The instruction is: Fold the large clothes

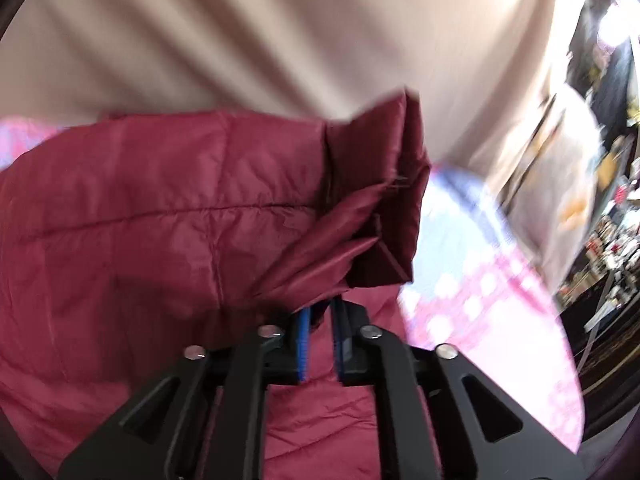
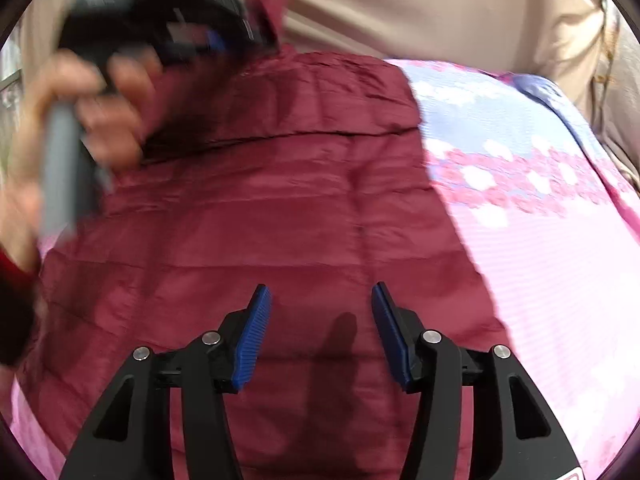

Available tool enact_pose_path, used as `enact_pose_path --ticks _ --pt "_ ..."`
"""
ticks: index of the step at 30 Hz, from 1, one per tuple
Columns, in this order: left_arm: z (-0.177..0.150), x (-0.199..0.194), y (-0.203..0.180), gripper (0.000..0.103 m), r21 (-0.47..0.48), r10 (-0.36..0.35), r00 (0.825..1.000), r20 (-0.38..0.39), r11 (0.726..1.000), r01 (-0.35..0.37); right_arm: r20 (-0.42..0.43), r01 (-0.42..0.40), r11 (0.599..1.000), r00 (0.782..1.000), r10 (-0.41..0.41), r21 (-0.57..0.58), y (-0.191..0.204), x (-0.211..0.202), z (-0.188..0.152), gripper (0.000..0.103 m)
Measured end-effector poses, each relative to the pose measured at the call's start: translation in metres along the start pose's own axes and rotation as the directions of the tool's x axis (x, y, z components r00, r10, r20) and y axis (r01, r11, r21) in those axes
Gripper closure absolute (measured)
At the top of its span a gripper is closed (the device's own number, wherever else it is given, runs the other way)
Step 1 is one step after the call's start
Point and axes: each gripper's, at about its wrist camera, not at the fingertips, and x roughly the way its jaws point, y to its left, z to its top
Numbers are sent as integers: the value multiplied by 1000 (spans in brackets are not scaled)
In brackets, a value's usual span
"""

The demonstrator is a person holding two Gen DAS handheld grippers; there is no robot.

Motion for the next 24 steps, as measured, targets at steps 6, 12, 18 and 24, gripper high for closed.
enact_pose_path --ticks 6,12,18,24 --pt "-26 -9 57 31 -187 -24 999 39 982 31 -7 2 999 1000 -2 46 -41 2 13 48" --pt "-31 -93 133 9 -274 108 982 155 960 -62 2 -165 974 986 166 154 -62 36 67 44" --pt "-64 -101 242 9 -546 177 983 42 828 -126 -51 -208 943 972 229 260 -56 101 124 43" --pt "-66 -97 295 21 -714 110 991 73 700 -25 -154 -231 938 949 276 258 -26 144 157 93"
